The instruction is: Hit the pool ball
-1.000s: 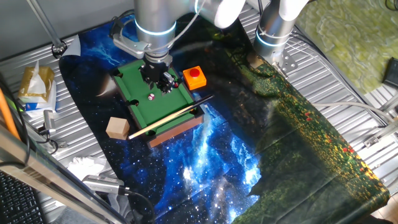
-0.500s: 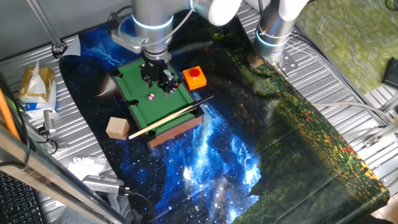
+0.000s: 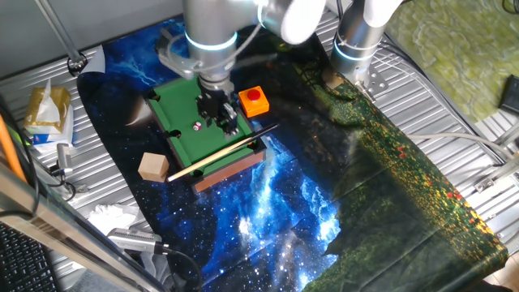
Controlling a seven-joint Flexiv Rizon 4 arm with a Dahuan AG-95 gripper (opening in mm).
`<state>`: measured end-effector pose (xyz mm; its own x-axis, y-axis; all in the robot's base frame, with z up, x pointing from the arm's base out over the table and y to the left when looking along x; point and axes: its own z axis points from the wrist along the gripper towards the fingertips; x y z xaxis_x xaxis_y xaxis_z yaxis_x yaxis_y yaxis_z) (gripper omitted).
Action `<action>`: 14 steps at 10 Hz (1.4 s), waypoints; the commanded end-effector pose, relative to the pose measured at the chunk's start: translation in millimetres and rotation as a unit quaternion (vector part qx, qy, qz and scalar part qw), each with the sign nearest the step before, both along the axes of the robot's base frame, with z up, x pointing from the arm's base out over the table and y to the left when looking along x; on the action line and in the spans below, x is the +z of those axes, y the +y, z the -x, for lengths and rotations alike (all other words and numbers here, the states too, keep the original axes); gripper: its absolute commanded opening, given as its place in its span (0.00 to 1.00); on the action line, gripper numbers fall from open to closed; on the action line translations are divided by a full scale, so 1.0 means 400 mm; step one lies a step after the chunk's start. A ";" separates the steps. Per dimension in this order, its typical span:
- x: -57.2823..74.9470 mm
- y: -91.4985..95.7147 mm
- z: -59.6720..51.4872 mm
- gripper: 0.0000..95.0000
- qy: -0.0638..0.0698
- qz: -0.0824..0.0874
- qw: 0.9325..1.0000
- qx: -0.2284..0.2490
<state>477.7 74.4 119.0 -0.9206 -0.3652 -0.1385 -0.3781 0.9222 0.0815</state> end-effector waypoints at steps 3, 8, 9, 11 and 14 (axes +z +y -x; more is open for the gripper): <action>-0.002 0.117 0.005 0.60 0.007 -0.005 0.999 -0.049; -0.015 0.155 0.002 0.60 0.021 0.008 0.996 -0.084; -0.014 0.151 0.003 0.40 0.021 0.021 0.996 -0.085; -0.015 0.132 0.005 0.40 0.026 0.025 0.995 -0.093; -0.025 0.105 0.010 0.40 0.028 0.026 0.995 -0.089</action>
